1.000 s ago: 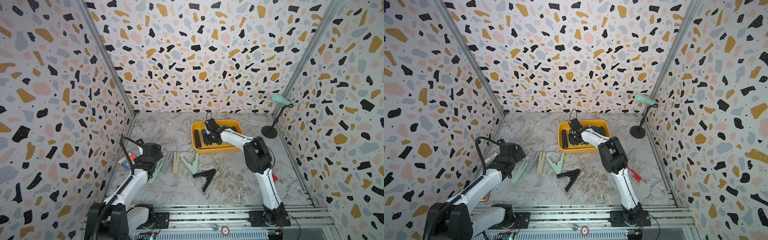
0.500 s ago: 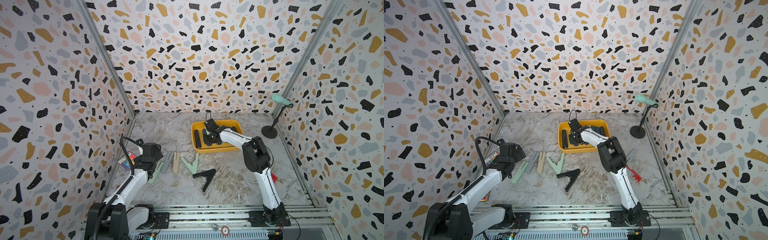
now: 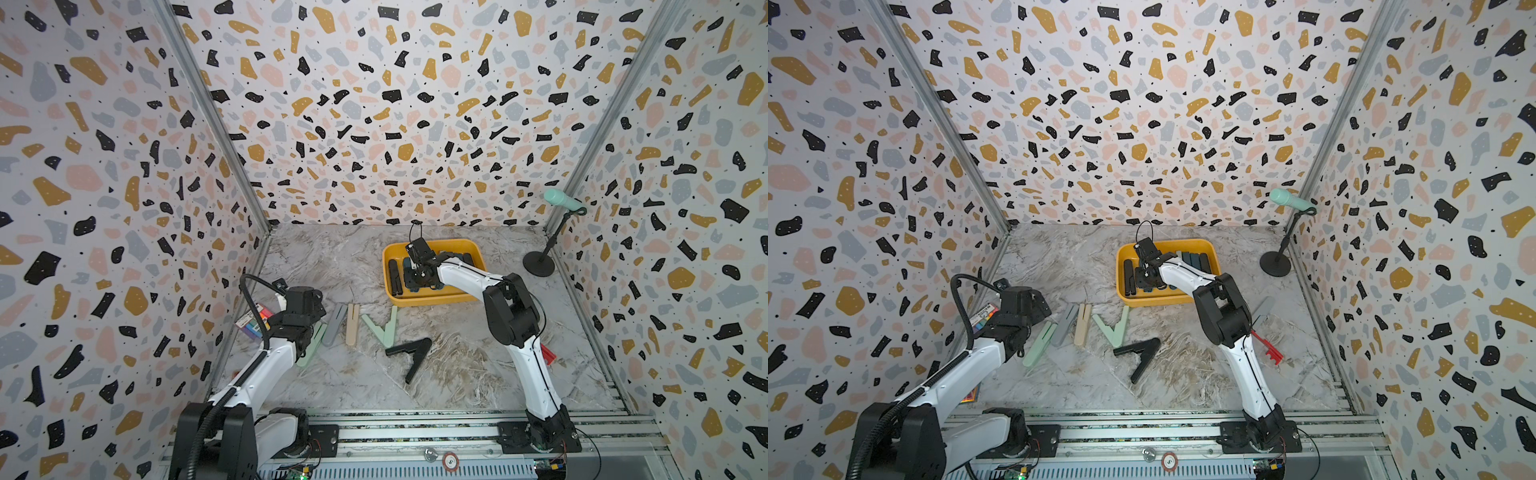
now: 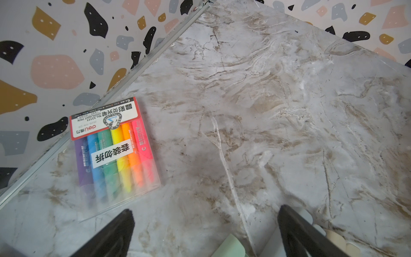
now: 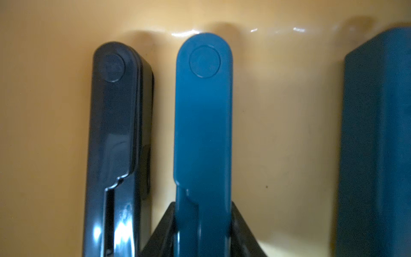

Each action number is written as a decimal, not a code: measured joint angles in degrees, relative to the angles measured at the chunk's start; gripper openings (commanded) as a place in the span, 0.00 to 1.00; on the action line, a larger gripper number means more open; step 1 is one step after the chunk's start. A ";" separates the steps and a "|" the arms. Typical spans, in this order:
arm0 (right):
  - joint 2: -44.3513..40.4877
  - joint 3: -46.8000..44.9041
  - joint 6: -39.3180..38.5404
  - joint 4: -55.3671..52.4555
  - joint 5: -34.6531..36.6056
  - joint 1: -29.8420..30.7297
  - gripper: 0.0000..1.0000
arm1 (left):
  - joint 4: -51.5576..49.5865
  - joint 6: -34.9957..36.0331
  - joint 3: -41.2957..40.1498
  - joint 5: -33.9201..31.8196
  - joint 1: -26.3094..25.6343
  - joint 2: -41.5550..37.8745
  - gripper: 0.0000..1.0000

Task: Put the pruning pliers into the storage box
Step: Place the pruning pliers in the storage box.

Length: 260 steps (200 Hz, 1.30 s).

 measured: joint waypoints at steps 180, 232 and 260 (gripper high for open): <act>0.00 -0.37 2.43 1.97 0.94 0.33 0.26 | 0.24 0.00 -0.02 -0.37 0.00 -0.74 0.99; 0.00 -1.42 4.13 3.98 1.07 0.61 0.47 | 0.24 0.00 -0.04 -0.39 0.00 -1.01 0.99; 0.00 -1.42 4.26 4.79 0.92 0.63 0.54 | 0.26 0.00 -0.04 -0.35 0.00 -0.96 0.99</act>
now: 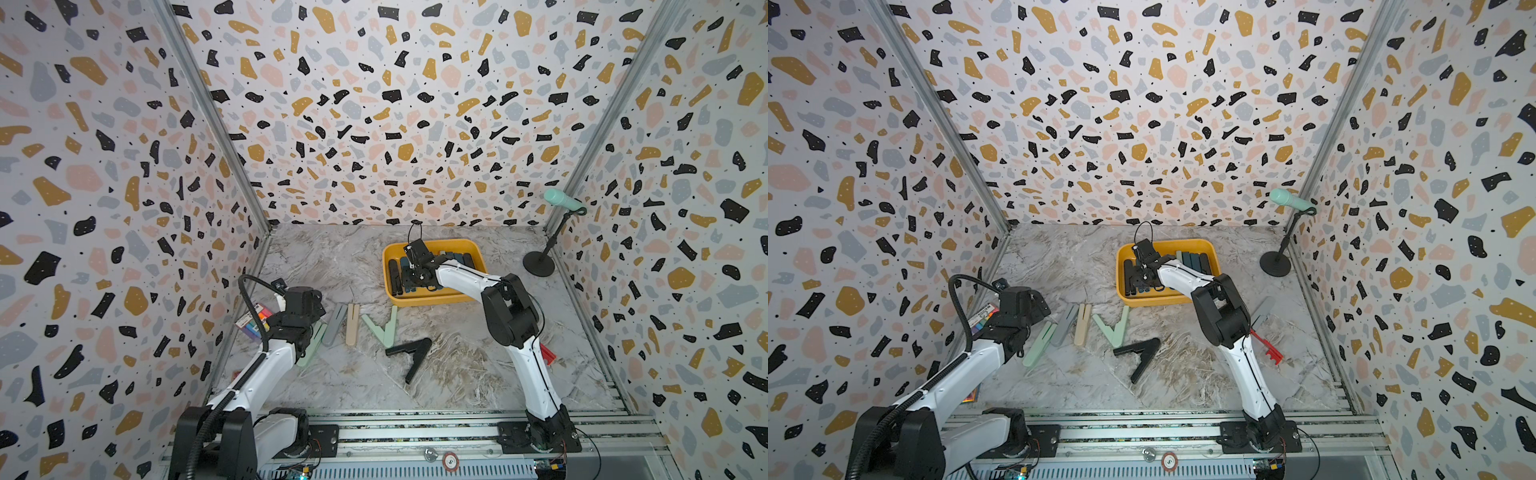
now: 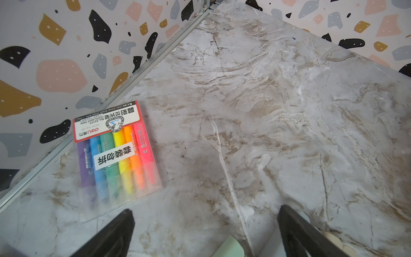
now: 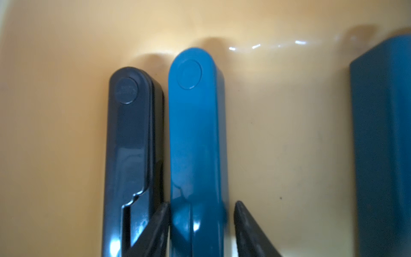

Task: Put the pruning pliers into the storage box
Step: Place the pruning pliers in the storage box.

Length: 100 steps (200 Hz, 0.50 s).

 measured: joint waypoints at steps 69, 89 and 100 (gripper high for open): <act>0.00 0.00 0.00 0.35 -1.97 -0.09 0.55 | 0.28 -0.04 -0.57 1.07 0.00 1.33 1.00; -0.07 -0.04 0.00 0.63 -3.02 -0.17 0.54 | 0.28 -0.04 -0.57 1.07 0.00 1.31 1.00; -0.42 -0.50 0.00 1.16 -3.80 -0.24 0.54 | 0.28 -0.04 -0.57 1.07 0.00 1.29 0.99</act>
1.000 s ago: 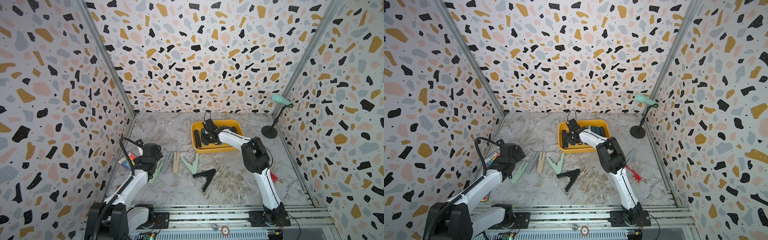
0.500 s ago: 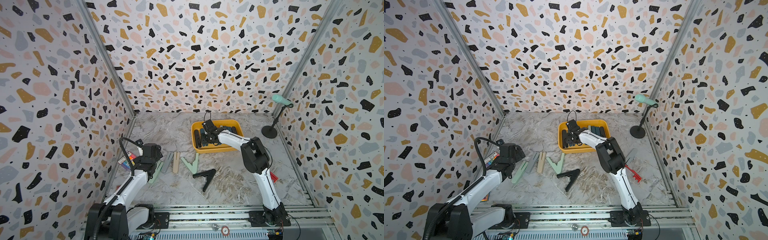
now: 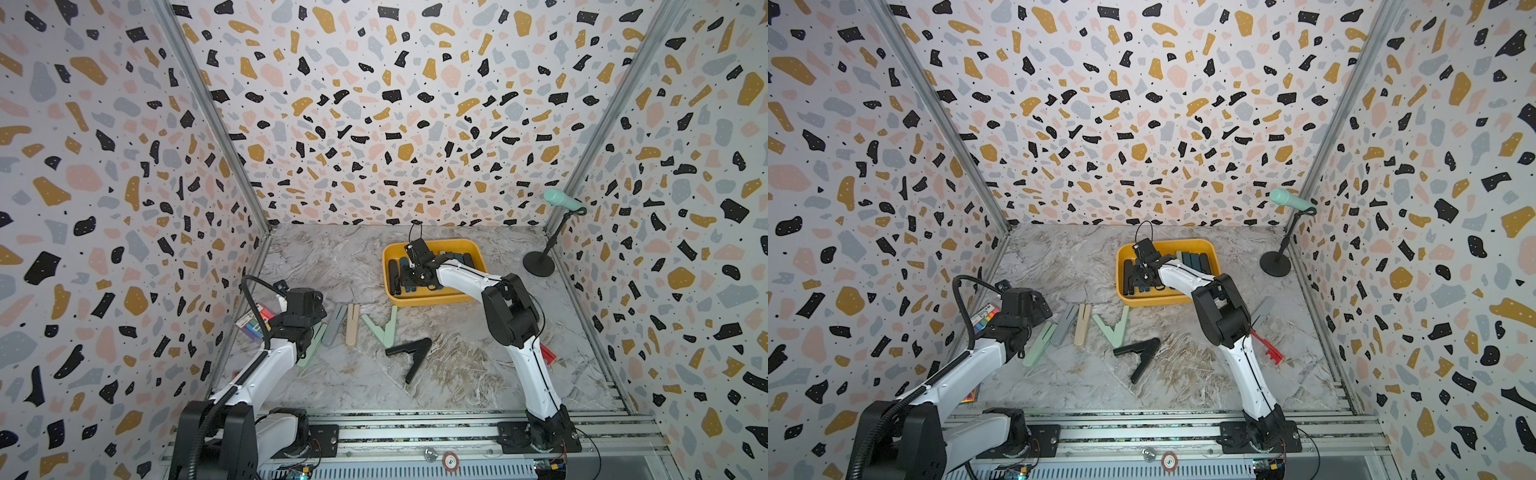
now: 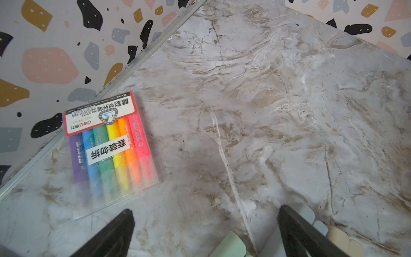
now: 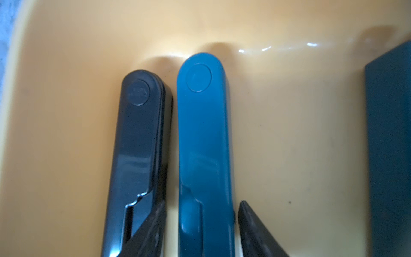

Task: Put the pruning pliers into the storage box
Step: Place the pruning pliers in the storage box.

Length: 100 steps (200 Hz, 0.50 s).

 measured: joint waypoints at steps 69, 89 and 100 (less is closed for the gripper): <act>-1.25 -0.79 -0.50 0.94 -2.56 -0.15 0.53 | -0.04 0.00 0.00 0.02 0.00 -0.26 1.00; -1.31 -0.79 -0.63 0.94 -2.60 -0.24 0.53 | -0.04 0.00 0.00 0.00 0.02 -0.48 0.99; -1.46 -0.90 -0.70 1.01 -2.71 -0.31 0.53 | -0.04 0.00 0.00 0.00 0.02 -0.50 0.99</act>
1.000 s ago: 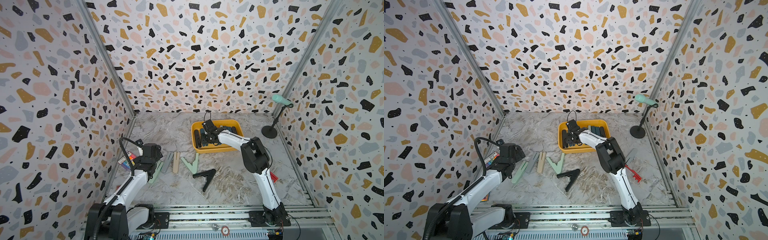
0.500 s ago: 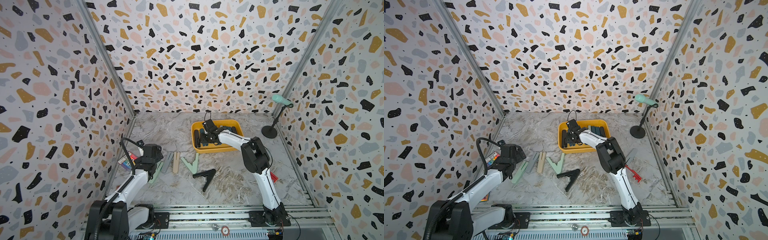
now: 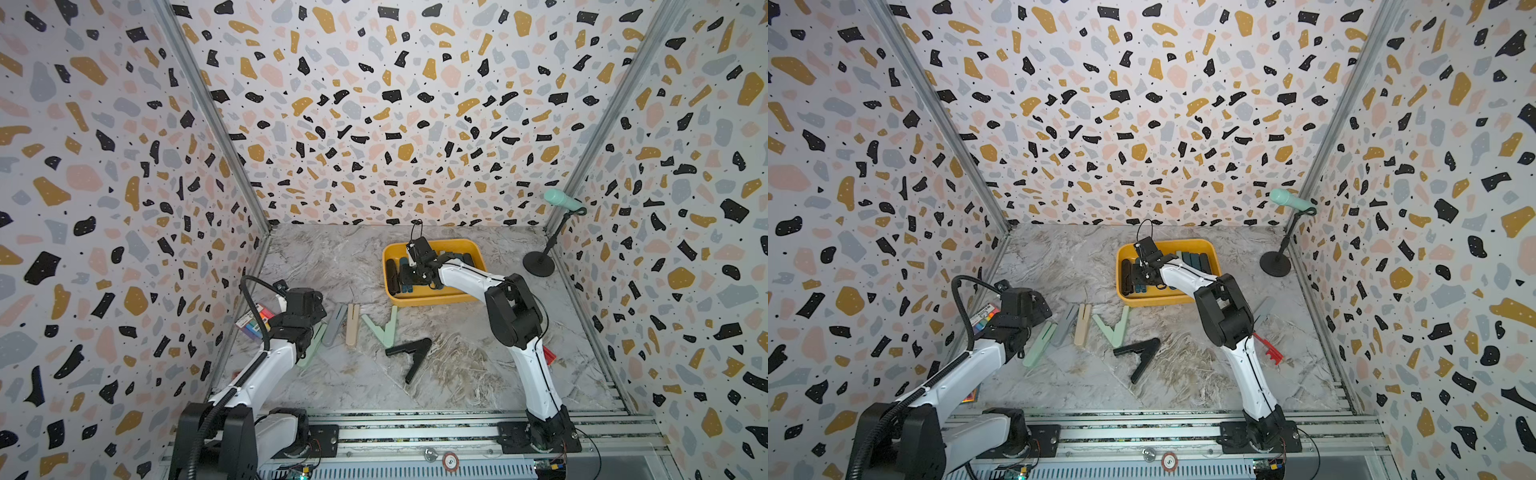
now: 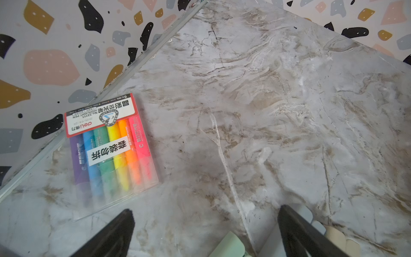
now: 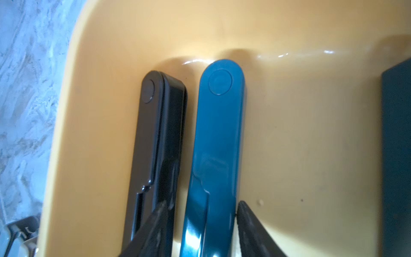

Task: Put the pruning pliers into the storage box
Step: Place the pruning pliers in the storage box.

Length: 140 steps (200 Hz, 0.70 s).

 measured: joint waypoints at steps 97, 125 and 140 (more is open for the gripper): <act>-5.33 -3.69 -1.70 1.62 -0.66 -0.92 0.55 | 0.44 0.00 -0.96 5.31 0.02 4.13 0.96; -8.50 -4.94 -1.99 2.60 -0.63 -1.20 0.56 | 0.59 -0.48 -2.51 8.28 0.00 3.04 0.92; -10.21 -6.10 -2.19 3.32 -0.57 -1.29 0.56 | 0.48 -0.55 -2.60 9.46 -0.59 2.93 0.92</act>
